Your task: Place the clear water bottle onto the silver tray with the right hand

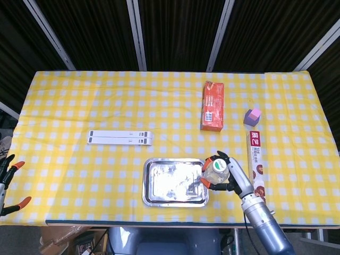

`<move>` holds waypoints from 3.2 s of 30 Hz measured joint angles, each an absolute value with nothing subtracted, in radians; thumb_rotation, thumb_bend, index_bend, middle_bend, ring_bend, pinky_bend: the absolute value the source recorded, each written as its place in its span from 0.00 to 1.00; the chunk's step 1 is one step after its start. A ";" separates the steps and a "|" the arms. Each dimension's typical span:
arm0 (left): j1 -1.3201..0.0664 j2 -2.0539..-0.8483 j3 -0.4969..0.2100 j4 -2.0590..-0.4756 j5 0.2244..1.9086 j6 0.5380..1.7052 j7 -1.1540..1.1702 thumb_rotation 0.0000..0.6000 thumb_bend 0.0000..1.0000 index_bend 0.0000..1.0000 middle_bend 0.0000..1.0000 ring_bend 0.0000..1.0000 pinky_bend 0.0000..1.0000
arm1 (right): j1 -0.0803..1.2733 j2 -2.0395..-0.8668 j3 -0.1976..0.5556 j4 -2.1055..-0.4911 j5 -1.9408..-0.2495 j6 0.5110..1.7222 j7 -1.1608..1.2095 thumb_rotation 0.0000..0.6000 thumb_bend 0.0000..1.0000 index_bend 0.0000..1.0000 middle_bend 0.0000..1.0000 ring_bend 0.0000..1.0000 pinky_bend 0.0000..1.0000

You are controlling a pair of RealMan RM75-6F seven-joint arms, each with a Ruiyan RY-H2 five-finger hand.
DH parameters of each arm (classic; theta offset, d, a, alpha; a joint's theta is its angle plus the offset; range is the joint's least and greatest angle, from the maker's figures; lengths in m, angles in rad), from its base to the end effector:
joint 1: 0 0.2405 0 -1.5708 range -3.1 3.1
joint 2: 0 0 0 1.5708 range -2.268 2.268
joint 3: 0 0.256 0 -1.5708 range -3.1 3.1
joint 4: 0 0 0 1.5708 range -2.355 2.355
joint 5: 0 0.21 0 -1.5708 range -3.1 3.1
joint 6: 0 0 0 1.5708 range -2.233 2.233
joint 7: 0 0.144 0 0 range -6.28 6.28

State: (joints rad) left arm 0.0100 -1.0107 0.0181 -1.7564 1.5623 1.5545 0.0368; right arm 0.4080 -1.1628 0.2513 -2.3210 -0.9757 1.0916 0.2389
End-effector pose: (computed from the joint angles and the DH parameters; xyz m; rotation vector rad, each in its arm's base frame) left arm -0.2985 0.1372 0.1771 -1.3805 -0.9371 -0.8663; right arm -0.1146 -0.2292 0.0891 1.1693 -2.0450 1.4137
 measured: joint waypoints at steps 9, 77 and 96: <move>0.006 -1.011 0.016 -1.754 1.560 1.548 0.035 1.00 0.20 0.15 0.00 0.00 0.00 | 0.401 -1.367 0.188 -2.168 -1.106 1.093 0.257 1.00 0.63 0.82 0.60 0.28 0.00; -0.018 -1.016 0.006 -1.752 1.517 1.495 0.045 1.00 0.20 0.15 0.00 0.00 0.00 | 0.453 -1.827 0.201 -2.028 -1.004 1.225 -0.047 1.00 0.64 0.82 0.60 0.30 0.00; -0.021 -1.019 0.005 -1.753 1.510 1.491 0.053 1.00 0.20 0.15 0.00 0.00 0.00 | 0.405 -1.991 0.200 -1.764 -1.127 1.301 0.077 1.00 0.64 0.82 0.61 0.30 0.00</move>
